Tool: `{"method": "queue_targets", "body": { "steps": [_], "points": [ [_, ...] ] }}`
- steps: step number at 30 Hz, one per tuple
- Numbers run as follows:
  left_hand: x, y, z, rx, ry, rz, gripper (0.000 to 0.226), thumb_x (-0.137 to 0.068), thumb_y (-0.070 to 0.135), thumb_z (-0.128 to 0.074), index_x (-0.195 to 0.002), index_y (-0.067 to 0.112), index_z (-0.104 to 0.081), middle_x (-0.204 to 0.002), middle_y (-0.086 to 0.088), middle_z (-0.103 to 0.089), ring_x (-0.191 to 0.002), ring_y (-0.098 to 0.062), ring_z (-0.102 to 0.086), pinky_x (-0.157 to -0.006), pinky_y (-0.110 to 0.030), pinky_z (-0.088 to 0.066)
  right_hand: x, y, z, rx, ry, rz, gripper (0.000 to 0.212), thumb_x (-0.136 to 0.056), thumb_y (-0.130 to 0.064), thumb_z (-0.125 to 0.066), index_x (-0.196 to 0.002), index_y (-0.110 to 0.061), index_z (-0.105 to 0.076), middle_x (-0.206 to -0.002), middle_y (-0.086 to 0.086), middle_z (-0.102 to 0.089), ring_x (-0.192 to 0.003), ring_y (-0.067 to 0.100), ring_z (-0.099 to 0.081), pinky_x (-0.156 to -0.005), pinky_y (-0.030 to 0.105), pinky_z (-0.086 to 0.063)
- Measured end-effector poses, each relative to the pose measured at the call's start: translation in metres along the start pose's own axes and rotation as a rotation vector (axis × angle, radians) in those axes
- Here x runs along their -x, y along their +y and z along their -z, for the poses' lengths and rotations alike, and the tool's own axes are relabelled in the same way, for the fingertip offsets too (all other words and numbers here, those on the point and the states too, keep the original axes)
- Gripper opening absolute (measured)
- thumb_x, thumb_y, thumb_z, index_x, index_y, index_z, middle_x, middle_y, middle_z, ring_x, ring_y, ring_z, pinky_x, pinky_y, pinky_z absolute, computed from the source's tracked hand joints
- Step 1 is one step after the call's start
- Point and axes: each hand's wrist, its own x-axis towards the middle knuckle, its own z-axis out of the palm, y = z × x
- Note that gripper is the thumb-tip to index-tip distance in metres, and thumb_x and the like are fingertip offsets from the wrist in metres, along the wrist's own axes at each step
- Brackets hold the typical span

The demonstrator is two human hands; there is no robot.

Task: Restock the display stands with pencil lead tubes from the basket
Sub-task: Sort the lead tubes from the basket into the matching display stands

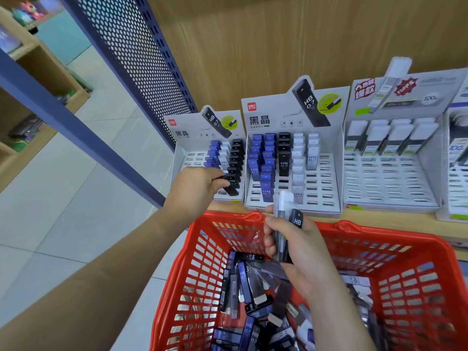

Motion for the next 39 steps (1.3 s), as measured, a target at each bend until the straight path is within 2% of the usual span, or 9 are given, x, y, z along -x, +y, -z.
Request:
{"method": "queue_targets", "body": {
  "steps": [3, 6, 13, 22, 24, 27, 30, 36, 39],
  "points": [
    [-0.005, 0.006, 0.002, -0.069, -0.01, -0.073, 0.024, -0.096, 0.03, -0.055, -0.083, 0.015, -0.067, -0.065, 0.003, -0.058, -0.062, -0.019, -0.049, -0.058, -0.031, -0.034, 0.002, -0.001, 0.0, -0.032, -0.003, -0.037, 0.016, -0.09, -0.001, -0.061, -0.098, -0.01, -0.07, -0.063, 0.005, -0.057, -0.055, 0.015, -0.052, -0.048, 0.025, -0.041],
    [-0.007, 0.01, 0.0, -0.148, -0.05, -0.16, 0.023, -0.096, 0.025, -0.055, -0.088, 0.011, -0.071, -0.074, -0.002, -0.065, -0.07, -0.024, -0.057, -0.063, -0.034, -0.041, 0.004, -0.004, 0.0, -0.08, -0.009, -0.066, 0.02, -0.09, -0.001, -0.06, -0.097, -0.014, -0.074, -0.06, 0.005, -0.056, -0.056, 0.016, -0.052, -0.05, 0.026, -0.041],
    [0.002, 0.008, -0.014, 0.03, 0.079, -0.003, 0.018, -0.097, 0.019, -0.054, -0.112, 0.014, -0.061, -0.095, -0.005, -0.07, -0.085, -0.025, -0.064, -0.077, -0.034, -0.05, 0.006, -0.007, 0.002, -0.165, -0.041, -0.029, 0.022, -0.093, 0.0, -0.059, -0.111, -0.009, -0.069, -0.071, 0.012, -0.063, -0.064, 0.017, -0.065, -0.055, 0.029, -0.057],
    [0.002, 0.014, -0.011, -0.109, 0.116, 0.015, 0.011, -0.089, 0.015, -0.061, -0.088, 0.017, -0.071, -0.087, 0.001, -0.067, -0.083, -0.019, -0.059, -0.074, -0.031, -0.048, 0.008, -0.011, 0.002, -0.259, -0.095, -0.071, 0.025, -0.088, -0.009, -0.065, -0.111, -0.01, -0.074, -0.071, 0.005, -0.063, -0.064, 0.018, -0.062, -0.052, 0.028, -0.054],
    [0.006, 0.029, 0.003, 0.146, 0.049, 0.111, 0.012, -0.09, 0.017, -0.062, -0.089, 0.017, -0.073, -0.087, 0.004, -0.069, -0.079, -0.013, -0.059, -0.074, -0.028, -0.05, 0.008, -0.012, 0.001, -0.257, -0.114, -0.086, 0.028, -0.084, -0.006, -0.066, -0.111, -0.005, -0.073, -0.071, 0.006, -0.061, -0.064, 0.016, -0.059, -0.05, 0.028, -0.053],
    [0.02, 0.063, 0.025, 0.84, -0.31, 0.291, 0.018, -0.09, 0.023, -0.064, -0.103, 0.014, -0.072, -0.089, 0.0, -0.072, -0.074, -0.011, -0.061, -0.07, -0.026, -0.055, 0.011, -0.015, -0.001, -0.24, -0.181, -0.074, 0.024, -0.076, -0.007, -0.07, -0.099, -0.004, -0.073, -0.073, 0.008, -0.063, -0.065, 0.016, -0.06, -0.051, 0.028, -0.053],
    [0.032, 0.076, 0.031, 0.892, -0.48, 0.206, 0.027, -0.089, 0.024, -0.065, -0.113, 0.014, -0.067, -0.09, -0.008, -0.071, -0.071, -0.014, -0.064, -0.079, -0.038, -0.056, 0.015, -0.019, -0.004, -0.224, -0.236, -0.064, 0.013, -0.083, -0.003, -0.066, -0.095, -0.007, -0.069, -0.075, 0.008, -0.062, -0.064, 0.018, -0.06, -0.051, 0.028, -0.053],
    [0.044, 0.077, 0.042, 1.099, -0.451, 0.248, 0.028, -0.079, 0.015, -0.075, -0.101, 0.002, -0.063, -0.077, -0.008, -0.066, -0.06, -0.019, -0.063, -0.068, -0.032, -0.051, 0.027, -0.028, -0.007, -0.203, -0.367, -0.098, 0.018, -0.077, -0.011, -0.066, -0.095, -0.007, -0.068, -0.075, 0.012, -0.06, -0.06, 0.019, -0.06, -0.047, 0.027, -0.051],
    [0.044, 0.082, 0.054, 1.191, -0.273, 0.342, 0.03, -0.07, 0.013, -0.079, -0.092, 0.006, -0.059, -0.079, -0.012, -0.067, -0.063, -0.018, -0.061, -0.061, -0.025, -0.051, 0.03, -0.03, -0.005, -0.16, -0.357, -0.079, 0.034, -0.076, -0.016, -0.068, -0.107, -0.002, -0.066, -0.082, 0.015, -0.067, -0.065, 0.02, -0.067, -0.044, 0.026, -0.051]
  ]
}}
